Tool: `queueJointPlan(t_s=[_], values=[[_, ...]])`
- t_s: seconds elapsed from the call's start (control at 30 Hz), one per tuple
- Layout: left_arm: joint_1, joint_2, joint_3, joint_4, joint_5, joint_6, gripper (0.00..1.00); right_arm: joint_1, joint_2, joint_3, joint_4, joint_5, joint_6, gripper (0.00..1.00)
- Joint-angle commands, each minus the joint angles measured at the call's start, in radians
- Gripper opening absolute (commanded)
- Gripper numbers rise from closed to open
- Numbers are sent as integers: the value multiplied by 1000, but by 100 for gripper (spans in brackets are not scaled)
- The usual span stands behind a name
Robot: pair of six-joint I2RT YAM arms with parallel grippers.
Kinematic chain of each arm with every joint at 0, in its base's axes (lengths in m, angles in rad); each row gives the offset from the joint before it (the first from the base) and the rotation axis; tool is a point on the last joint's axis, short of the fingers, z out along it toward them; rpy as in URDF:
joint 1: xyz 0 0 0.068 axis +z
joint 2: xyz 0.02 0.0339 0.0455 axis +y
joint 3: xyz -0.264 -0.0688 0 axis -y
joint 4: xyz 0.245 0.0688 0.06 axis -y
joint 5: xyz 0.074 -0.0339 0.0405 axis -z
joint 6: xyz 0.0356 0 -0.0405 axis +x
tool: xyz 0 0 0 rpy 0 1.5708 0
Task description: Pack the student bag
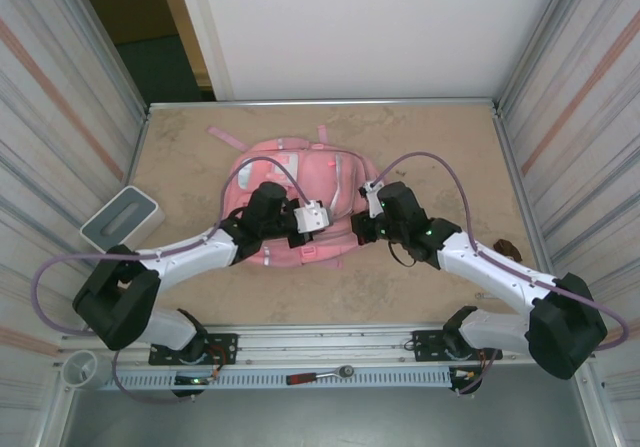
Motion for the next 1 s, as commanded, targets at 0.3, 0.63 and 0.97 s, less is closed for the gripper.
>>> queueJointPlan(t_s=[0.3,0.63,0.97], values=[[138,-78,-63,64,10,9,12,-76,38,84,-93,-88,-153,0],[27,-220,-81,42,-7,22,58,52,39,122,-14,-146,-90,0],[-16,-196,-52,-32,-51,73,56,121,67,160,10,-140,-69,0]])
